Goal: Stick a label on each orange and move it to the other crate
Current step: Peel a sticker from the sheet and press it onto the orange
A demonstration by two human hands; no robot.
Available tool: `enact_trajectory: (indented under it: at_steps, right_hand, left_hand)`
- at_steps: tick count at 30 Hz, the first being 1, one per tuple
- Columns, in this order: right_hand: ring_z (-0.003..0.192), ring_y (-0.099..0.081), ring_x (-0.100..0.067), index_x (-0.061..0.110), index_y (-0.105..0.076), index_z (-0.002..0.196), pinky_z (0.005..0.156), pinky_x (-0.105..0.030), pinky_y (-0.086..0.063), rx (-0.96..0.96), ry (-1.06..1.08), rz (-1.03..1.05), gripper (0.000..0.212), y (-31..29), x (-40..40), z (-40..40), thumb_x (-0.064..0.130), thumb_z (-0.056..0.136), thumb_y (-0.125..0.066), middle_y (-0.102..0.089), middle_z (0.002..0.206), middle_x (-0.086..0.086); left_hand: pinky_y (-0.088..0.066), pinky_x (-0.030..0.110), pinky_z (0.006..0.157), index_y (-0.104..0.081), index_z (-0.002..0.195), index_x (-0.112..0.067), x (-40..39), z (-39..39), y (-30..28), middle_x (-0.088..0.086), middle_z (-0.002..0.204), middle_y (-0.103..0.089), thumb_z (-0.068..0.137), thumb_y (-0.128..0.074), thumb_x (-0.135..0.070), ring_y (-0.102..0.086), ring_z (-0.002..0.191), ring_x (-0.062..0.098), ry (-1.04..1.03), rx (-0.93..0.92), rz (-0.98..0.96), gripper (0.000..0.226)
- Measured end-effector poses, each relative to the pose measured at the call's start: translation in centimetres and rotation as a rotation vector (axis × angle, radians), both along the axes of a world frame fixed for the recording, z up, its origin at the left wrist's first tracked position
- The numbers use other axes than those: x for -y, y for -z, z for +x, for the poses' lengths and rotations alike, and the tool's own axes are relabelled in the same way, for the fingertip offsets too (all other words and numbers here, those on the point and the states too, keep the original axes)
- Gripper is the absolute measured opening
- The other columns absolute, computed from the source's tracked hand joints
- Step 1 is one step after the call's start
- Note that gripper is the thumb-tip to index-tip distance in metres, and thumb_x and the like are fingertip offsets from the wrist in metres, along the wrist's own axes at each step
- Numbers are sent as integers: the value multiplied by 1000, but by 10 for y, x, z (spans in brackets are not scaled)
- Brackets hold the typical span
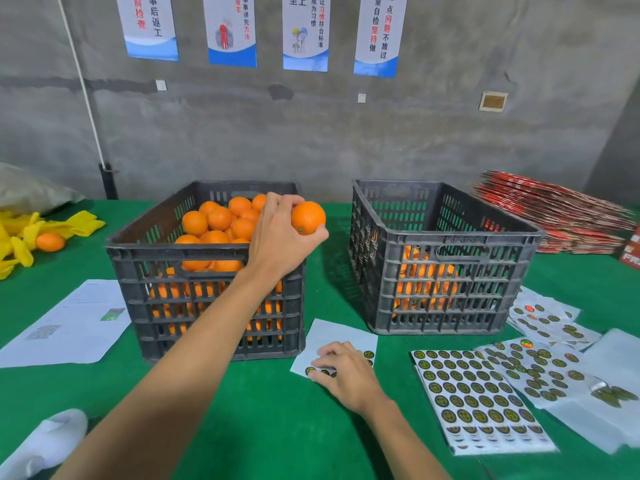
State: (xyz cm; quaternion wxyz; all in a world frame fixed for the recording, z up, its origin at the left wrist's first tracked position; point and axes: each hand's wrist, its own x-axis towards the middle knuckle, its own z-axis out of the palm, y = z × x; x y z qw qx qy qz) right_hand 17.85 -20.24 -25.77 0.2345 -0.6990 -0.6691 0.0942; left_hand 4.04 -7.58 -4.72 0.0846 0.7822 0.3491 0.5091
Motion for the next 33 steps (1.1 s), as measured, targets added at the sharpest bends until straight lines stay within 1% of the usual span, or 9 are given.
enact_trajectory:
  at_steps: [3,6,9,11,15,19,21,26,33]
  right_hand:
    - [114,-48,-11,31,-76,115,98,-28,-35,21,2,12,30,-1,-5,-3,48,98,-59,-60,123,15]
    - [115,-46,-11,28,-73,117,102,-32,-36,-2,8,-16,34,0,-9,-5,51,95,-61,-58,123,13]
    - [127,-40,-9,28,-65,133,110,-33,-33,-76,6,-35,55,7,-4,-3,61,89,-64,-50,137,14]
    - [136,-35,-9,31,-62,139,115,-33,-28,-43,4,-28,57,11,-3,-1,63,92,-60,-45,147,15]
    - [124,-44,-9,35,-69,129,103,-30,-34,70,39,24,42,7,-5,3,59,97,-54,-56,136,17]
    - [117,-45,-12,35,-67,129,100,-30,-35,222,24,26,41,5,-8,1,57,102,-46,-56,129,14]
    - [118,-46,-13,34,-67,129,100,-31,-34,217,21,33,40,6,-9,0,56,102,-47,-56,127,12]
    - [124,-38,-10,34,-62,138,105,-31,-30,53,-11,-29,50,10,-7,7,61,96,-54,-48,133,13]
    - [108,-41,-14,33,-62,137,88,-34,-30,125,10,-16,43,6,-12,5,54,101,-49,-50,114,9]
  left_hand:
    - [-50,36,83,-54,129,-26,-3,1,1,-5,118,-44,78,-76,-53,-55,106,19,-37,39,-20,62]
    - [-50,36,84,-53,130,-24,-4,2,1,-5,117,-42,79,-75,-54,-54,106,19,-76,73,-45,63]
    - [-46,32,81,-53,129,-24,-3,3,3,-6,115,-40,78,-74,-54,-50,102,15,-91,81,-36,63]
    - [-46,31,80,-53,129,-23,-4,3,4,-4,116,-42,78,-74,-53,-48,101,14,-98,85,-26,63]
    - [-46,31,82,-53,129,-23,-3,3,4,-6,115,-40,78,-75,-53,-48,103,13,-102,96,-21,63]
    - [-46,30,82,-54,128,-22,-1,1,3,-7,115,-39,78,-76,-52,-49,103,13,-95,101,-21,62]
    - [-47,31,83,-54,128,-22,0,0,3,-7,115,-38,79,-76,-51,-49,103,14,-86,107,-23,62]
    - [-52,35,84,-55,129,-21,2,-1,2,-4,117,-42,80,-77,-49,-52,106,16,-79,117,-27,61]
    - [-54,39,87,-54,130,-21,5,-1,1,-2,120,-43,80,-78,-49,-53,108,18,-68,123,-48,61]
